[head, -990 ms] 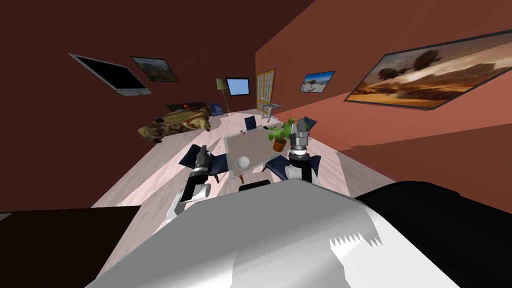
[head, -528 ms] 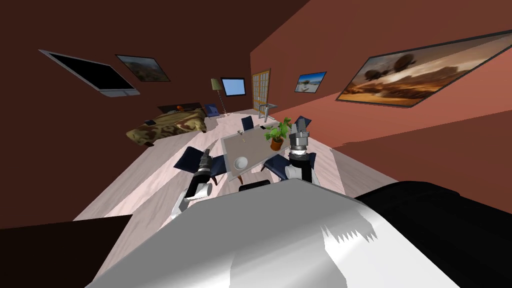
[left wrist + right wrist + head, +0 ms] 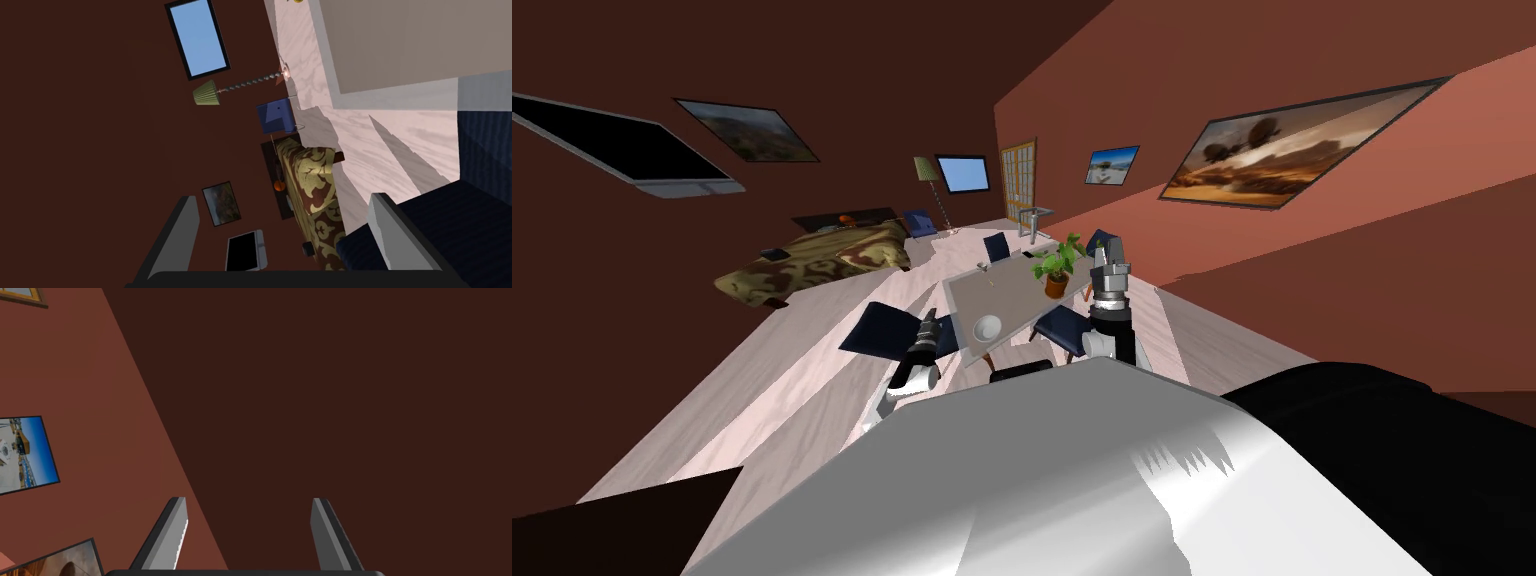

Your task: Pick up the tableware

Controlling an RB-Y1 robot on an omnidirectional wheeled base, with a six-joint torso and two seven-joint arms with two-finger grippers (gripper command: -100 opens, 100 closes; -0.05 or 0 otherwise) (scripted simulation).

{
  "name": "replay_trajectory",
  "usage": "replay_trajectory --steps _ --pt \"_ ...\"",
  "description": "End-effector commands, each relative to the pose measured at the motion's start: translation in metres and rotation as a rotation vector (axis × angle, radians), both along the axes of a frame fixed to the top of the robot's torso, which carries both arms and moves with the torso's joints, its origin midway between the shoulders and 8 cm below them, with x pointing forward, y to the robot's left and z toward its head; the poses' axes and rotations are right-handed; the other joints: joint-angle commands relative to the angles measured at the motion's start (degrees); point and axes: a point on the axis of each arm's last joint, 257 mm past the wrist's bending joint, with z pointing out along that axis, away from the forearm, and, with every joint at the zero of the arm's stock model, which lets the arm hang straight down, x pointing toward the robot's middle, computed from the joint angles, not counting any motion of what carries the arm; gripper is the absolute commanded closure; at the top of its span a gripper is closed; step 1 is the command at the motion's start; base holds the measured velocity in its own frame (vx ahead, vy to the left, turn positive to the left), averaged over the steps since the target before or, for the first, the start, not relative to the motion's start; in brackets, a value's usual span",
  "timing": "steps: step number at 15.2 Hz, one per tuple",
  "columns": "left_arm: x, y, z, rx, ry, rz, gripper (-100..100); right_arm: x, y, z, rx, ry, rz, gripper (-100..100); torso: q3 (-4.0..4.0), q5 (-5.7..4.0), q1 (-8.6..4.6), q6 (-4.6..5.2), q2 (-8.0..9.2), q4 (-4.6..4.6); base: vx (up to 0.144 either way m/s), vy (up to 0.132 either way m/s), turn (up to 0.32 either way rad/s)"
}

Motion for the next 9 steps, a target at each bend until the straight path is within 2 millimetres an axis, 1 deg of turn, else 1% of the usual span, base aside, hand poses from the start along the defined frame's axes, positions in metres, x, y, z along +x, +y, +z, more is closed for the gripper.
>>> replay_trajectory --steps 1,2,3,4,5,6,7,8,9 --pt "-0.002 0.003 -0.024 -0.022 0.056 0.015 -100 0.0 0.0 0.0 0.0 0.0 0.0 0 0.0 0.0 0.0 0.0 0.0 0.0 -0.014 0.0 -0.147" --pt "-0.002 0.004 -0.026 -0.022 0.059 0.016 -100 0.0 0.0 0.0 0.0 0.0 0.0 0 0.0 0.0 0.0 -0.01 -0.01 0.0 -0.01 0.002 -0.043" --pt "-0.004 0.006 -0.045 -0.048 0.109 0.03 -100 0.0 0.0 0.0 0.0 0.0 0.0 0 -0.01 0.0 0.01 -0.03 -0.02 0.0 -0.009 -0.002 -0.111" --pt "-0.005 0.006 -0.048 -0.048 0.115 0.032 -100 0.0 0.0 0.0 0.0 0.0 0.0 0 -0.02 0.0 0.0 0.0 -0.03 -0.01 -0.009 -0.001 -0.132" --pt "-0.008 0.008 -0.068 -0.075 0.166 0.045 -100 0.0 0.0 0.0 0.0 0.0 0.0 0 -0.02 0.0 0.0 -0.01 -0.03 -0.01 -0.012 -0.002 -0.194" --pt "-0.009 0.008 -0.07 -0.075 0.17 0.047 -100 0.0 0.0 0.0 0.0 0.0 0.0 0 -0.02 0.0 0.0 0.01 -0.03 -0.01 -0.012 0.0 -0.166" --pt "-0.013 0.008 -0.089 -0.102 0.221 0.06 -100 0.0 0.0 0.0 0.0 0.0 0.0 0 -0.01 0.0 0.0 -0.01 -0.02 0.0 -0.014 -0.001 -0.171" --pt "-0.013 0.009 -0.091 -0.103 0.224 0.061 -100 0.0 0.0 0.0 0.0 0.0 0.0 0 -0.01 0.0 0.0 0.0 -0.02 0.0 -0.014 0.0 -0.133" --pt "-0.018 0.008 -0.11 -0.13 0.274 0.073 -100 0.0 0.0 0.0 0.0 0.0 0.0 0 -0.01 0.0 0.0 -0.01 -0.02 0.0 -0.012 -0.003 -0.158"
